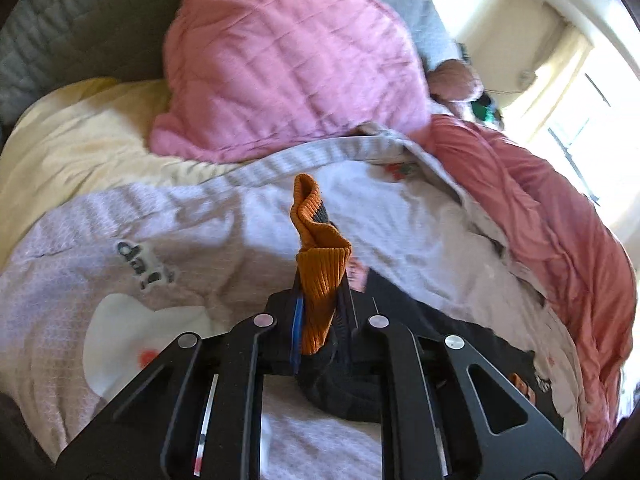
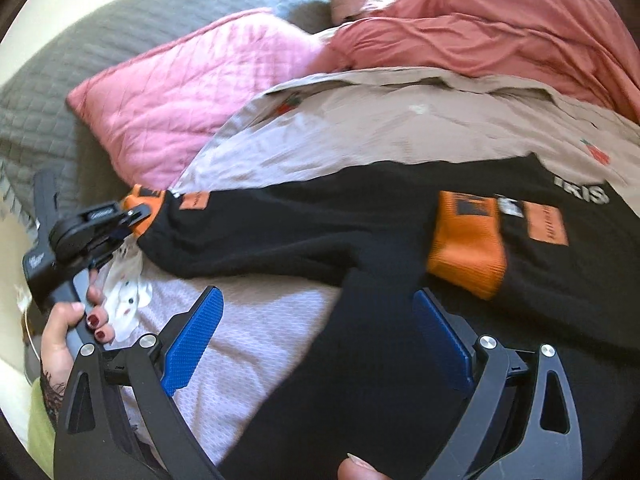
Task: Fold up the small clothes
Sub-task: 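Fold that sleeve over the shirt body with the left gripper and release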
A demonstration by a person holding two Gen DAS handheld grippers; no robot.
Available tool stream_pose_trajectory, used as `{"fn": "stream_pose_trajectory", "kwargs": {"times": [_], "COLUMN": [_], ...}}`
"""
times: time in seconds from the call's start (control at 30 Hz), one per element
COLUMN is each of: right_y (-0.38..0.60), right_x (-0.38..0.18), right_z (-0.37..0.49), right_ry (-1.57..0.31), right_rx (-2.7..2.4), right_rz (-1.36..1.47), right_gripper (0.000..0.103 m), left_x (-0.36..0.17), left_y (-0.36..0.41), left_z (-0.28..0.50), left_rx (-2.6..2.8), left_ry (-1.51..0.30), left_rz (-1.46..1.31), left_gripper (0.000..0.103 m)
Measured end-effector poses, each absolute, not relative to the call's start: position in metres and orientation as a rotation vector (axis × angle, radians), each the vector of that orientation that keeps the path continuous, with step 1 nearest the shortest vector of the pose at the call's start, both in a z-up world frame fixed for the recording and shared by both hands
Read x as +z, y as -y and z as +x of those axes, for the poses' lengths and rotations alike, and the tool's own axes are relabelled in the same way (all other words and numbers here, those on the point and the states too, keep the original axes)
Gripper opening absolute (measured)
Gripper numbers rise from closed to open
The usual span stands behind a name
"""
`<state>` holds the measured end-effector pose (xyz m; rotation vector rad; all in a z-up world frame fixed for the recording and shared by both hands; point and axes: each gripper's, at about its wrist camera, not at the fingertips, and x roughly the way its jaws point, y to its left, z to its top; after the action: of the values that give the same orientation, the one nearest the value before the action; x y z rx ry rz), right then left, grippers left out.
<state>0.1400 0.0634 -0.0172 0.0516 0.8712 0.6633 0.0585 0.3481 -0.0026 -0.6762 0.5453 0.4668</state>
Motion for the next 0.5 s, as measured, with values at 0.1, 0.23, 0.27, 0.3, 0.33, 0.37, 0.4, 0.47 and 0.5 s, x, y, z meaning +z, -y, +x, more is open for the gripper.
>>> {"fn": "stream_pose_trajectory", "kwargs": {"times": [0.1,0.23,0.27,0.3,0.33,0.37,0.4,0.47,0.5], "right_y": [-0.032,0.01,0.022,0.037,0.047,0.059,0.073,0.092,0.103], "right_x": [-0.014,-0.014,-0.016,-0.017,-0.019,-0.021,-0.022,-0.025,-0.026], "right_z": [0.141,0.141,0.141,0.141,0.142,0.142,0.142,0.143,0.142], "right_ry": [-0.868,-0.868,-0.87,-0.874,-0.878,-0.883,-0.887,-0.892,-0.893], "right_rx": [0.618,0.548,0.528,0.501,0.483,0.461,0.436,0.402,0.386], "right_rz": [0.093,0.118,0.124,0.133,0.138,0.148,0.163,0.19,0.204], "right_gripper": [0.095,0.095,0.095,0.095,0.095,0.095,0.095,0.095,0.095], "left_x": [0.009,0.025,0.028,0.032,0.034,0.036,0.04,0.045,0.047], "left_y": [-0.333,-0.301,-0.295,-0.283,-0.274,-0.264,-0.248,-0.224,-0.207], "left_z": [0.057,0.057,0.056,0.057,0.059,0.06,0.064,0.069,0.074], "left_rx": [0.409,0.306,0.284,0.243,0.211,0.18,0.141,0.085,0.041], "left_ry": [-0.509,-0.467,-0.463,-0.459,-0.457,-0.457,-0.463,-0.471,-0.481], "left_rz": [-0.626,-0.556,-0.556,-0.566,-0.571,-0.568,-0.55,-0.521,-0.504], "left_gripper": [0.007,0.007,0.007,0.007,0.007,0.007,0.007,0.007,0.007]}}
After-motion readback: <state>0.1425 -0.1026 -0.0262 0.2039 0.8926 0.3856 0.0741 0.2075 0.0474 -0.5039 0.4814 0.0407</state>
